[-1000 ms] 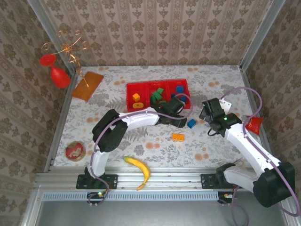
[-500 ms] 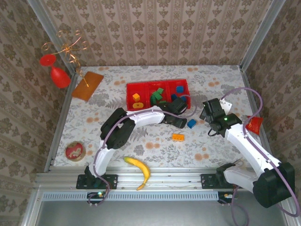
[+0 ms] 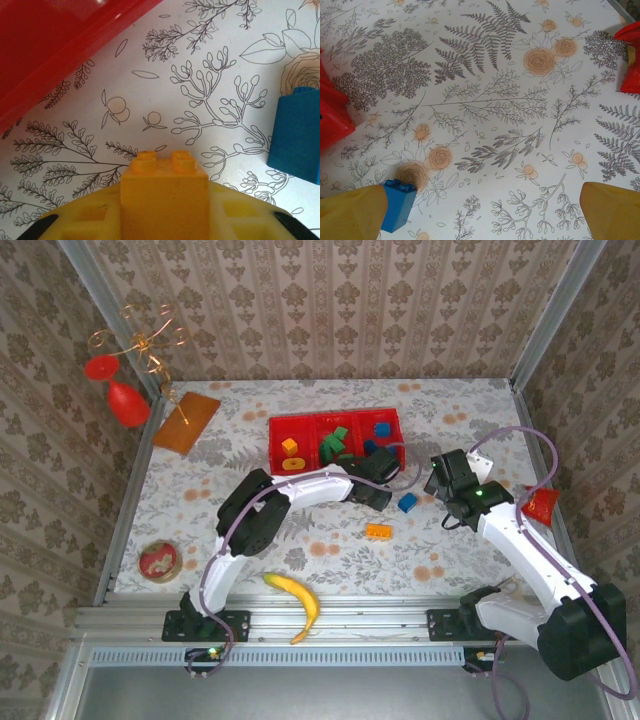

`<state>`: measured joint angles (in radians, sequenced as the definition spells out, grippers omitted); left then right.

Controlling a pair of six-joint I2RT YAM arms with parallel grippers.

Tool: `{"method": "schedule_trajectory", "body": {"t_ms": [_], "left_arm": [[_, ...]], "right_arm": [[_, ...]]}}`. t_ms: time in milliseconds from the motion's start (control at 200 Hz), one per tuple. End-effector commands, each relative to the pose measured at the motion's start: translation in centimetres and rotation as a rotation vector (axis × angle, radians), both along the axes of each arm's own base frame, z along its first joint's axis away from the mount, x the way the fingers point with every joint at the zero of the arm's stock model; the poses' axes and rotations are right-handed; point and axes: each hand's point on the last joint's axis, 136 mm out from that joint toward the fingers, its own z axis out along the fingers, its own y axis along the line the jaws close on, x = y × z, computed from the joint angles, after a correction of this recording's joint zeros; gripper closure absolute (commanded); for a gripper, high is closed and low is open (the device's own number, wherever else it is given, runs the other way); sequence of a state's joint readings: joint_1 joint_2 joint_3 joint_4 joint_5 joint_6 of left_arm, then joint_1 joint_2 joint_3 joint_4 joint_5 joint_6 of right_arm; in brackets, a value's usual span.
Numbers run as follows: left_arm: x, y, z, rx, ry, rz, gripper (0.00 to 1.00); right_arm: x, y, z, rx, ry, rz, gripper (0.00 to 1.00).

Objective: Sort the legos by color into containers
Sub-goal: Pick up the lego from the center of the table, then place the lego in the container.

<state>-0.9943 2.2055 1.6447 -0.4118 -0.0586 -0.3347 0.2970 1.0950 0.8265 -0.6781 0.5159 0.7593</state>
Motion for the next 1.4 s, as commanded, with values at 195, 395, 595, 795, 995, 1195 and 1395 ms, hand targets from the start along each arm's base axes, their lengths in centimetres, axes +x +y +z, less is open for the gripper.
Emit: {"method": "schedule_trajectory", "body": {"t_ms": [195,395,595,795,995,1195,1395], "left_arm": [[-0.4,4.6,4.9,0.001,-0.144,0.048,0.75],[-1.0,8.7,8.3,-0.043,-0.217,0.130,0.75],[-0.3,13.4,9.9,-0.048,-0.257,0.240,0.75],[2.3,18.5,10.0,-0.040,-0.253,0.371,0.75],[5.1,21.1,10.4,-0.056,-0.247,0.442,0.75],[7.9,22.0,9.7,-0.048,-0.247,0.474,0.75],[11.2,21.4,9.5,-0.048,-0.247,0.467,0.74]], "right_arm": [[-0.1,-0.2,0.0,0.015,-0.023,-0.027,0.00],[0.1,0.0,0.0,0.034,-0.036,-0.027,0.00],[0.3,0.3,-0.2,0.050,-0.039,-0.022,0.00],[0.6,0.7,-0.2,0.065,-0.035,-0.009,0.00],[0.6,0.9,-0.4,0.076,-0.034,0.002,0.00],[0.7,1.1,-0.3,0.083,-0.036,0.009,0.00],[0.6,1.2,-0.3,0.086,-0.035,0.013,0.00]]}}
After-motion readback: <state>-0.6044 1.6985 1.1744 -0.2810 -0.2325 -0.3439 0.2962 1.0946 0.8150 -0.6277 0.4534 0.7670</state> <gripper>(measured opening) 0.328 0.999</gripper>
